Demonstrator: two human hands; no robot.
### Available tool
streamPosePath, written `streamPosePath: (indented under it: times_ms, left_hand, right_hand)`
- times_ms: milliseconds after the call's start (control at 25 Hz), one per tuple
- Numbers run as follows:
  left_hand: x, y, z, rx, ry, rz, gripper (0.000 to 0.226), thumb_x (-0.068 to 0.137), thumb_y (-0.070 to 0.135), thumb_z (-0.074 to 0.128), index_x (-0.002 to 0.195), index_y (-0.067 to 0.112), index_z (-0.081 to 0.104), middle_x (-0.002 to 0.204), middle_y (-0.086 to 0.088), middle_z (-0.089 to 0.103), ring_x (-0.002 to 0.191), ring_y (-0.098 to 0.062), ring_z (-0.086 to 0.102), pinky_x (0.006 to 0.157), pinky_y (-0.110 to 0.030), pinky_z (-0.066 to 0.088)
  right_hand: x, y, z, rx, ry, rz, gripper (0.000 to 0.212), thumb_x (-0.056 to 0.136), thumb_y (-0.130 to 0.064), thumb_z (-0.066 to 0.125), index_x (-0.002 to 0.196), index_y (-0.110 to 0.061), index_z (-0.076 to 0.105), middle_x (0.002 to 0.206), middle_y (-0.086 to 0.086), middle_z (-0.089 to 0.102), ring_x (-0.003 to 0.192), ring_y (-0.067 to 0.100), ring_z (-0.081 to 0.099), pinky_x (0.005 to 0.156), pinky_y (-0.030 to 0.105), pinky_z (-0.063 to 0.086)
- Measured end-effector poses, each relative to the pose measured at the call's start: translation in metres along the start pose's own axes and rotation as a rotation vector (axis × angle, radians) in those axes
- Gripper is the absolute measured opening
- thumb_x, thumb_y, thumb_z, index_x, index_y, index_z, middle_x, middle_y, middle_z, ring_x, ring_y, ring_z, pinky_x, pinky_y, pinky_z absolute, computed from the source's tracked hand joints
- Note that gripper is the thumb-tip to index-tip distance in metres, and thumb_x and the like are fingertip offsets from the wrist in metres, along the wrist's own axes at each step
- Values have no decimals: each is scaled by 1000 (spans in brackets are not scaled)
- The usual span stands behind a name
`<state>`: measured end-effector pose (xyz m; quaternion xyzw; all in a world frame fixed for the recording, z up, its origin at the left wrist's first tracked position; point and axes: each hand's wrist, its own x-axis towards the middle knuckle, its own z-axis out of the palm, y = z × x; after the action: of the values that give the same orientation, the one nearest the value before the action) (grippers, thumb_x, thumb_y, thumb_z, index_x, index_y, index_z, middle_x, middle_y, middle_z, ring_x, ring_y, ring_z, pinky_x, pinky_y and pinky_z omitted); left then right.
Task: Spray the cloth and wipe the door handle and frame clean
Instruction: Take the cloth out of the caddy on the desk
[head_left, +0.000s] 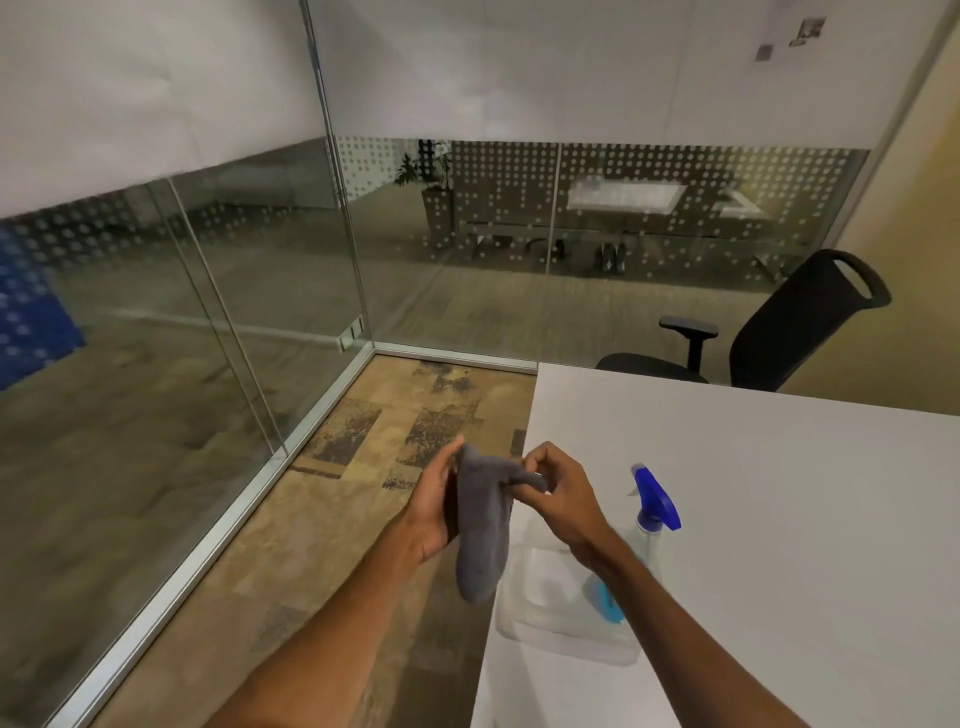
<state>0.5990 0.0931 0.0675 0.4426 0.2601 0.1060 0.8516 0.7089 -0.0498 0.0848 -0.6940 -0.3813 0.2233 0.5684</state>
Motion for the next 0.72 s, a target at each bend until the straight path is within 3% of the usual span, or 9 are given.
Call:
streamPosePath:
  times_ms: [120,240,360,520,640,720]
  left_hand:
    - [-5,23,-16,21,-52,40,51,95,49,52,121,8,67,123,-15,68,117,-26,64,95,-39,50]
    - [-8,38,-36,100,-46,99,37,82,25,71,116,11,65,114,-7,73,105,-20,69,75,-33,58]
    - [-10,60,-44,333,26,141,33,77,13,76,108,11,66,107,-7,74,99,-20,71,67,-28,58]
    - [-9,93,-41,799,59,325,15,80,8,76,94,11,70,90,-6,72,91,-20,68,68,-27,55]
    - [-6,120,-32,1121,67,474,12,79,10,78,90,12,73,87,-9,71,87,-23,68,79,-37,57]
    - [-5,134,-20,1277,71,564,14,80,15,77,93,11,73,89,-8,72,89,-22,68,84,-37,55]
  right_hand:
    - [3,-2,-2,105,120,-12,16,85,-17,69,87,-10,55,76,-2,60,68,2,62,60,10,51]
    - [5,-2,-3,148,189,-3,20,83,-31,65,89,-14,55,81,4,61,73,12,61,62,14,54]
    - [9,3,-6,113,205,35,12,88,-22,65,88,-16,55,85,5,63,78,16,62,60,15,53]
    - [8,8,-6,95,211,115,16,86,-25,67,94,-19,54,91,4,64,85,18,64,60,15,53]
    - [6,7,-5,145,205,113,28,84,-25,69,108,-18,56,105,5,66,95,21,66,78,30,60]
    - [5,5,-4,185,209,86,23,85,-23,67,108,-23,60,109,5,67,98,23,66,84,36,58]
